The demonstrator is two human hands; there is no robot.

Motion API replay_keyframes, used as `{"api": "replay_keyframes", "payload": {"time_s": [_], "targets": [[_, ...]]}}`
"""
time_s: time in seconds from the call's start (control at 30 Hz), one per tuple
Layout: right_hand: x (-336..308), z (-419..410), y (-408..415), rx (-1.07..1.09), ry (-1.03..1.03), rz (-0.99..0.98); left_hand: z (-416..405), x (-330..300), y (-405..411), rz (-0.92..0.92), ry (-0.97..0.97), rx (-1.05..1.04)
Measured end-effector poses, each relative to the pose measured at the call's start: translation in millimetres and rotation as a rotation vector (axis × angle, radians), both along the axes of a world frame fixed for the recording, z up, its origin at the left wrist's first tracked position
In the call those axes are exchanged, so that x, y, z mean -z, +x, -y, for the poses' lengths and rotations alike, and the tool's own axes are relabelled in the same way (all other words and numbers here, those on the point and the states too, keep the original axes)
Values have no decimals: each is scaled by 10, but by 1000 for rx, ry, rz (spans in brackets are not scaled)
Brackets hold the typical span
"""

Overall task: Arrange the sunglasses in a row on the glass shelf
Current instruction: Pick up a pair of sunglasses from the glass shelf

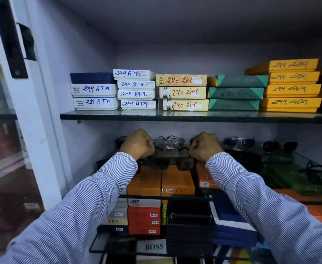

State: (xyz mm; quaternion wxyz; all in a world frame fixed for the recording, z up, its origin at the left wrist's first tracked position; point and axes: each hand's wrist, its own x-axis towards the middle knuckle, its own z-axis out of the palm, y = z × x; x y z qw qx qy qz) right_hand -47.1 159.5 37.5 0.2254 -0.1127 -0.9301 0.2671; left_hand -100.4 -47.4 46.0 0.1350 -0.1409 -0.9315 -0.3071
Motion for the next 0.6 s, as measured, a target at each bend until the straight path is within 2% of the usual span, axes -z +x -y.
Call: {"api": "replay_keyframes", "payload": {"time_s": [0.23, 0.5, 0.6], "targets": [[103, 23, -31, -11, 85, 65, -39, 51, 15, 10, -125, -6], [209, -44, 29, -37, 6, 31, -93, 92, 24, 26, -210, -22], [223, -228, 140, -15, -39, -25, -184, 39, 82, -32, -217, 1]]}}
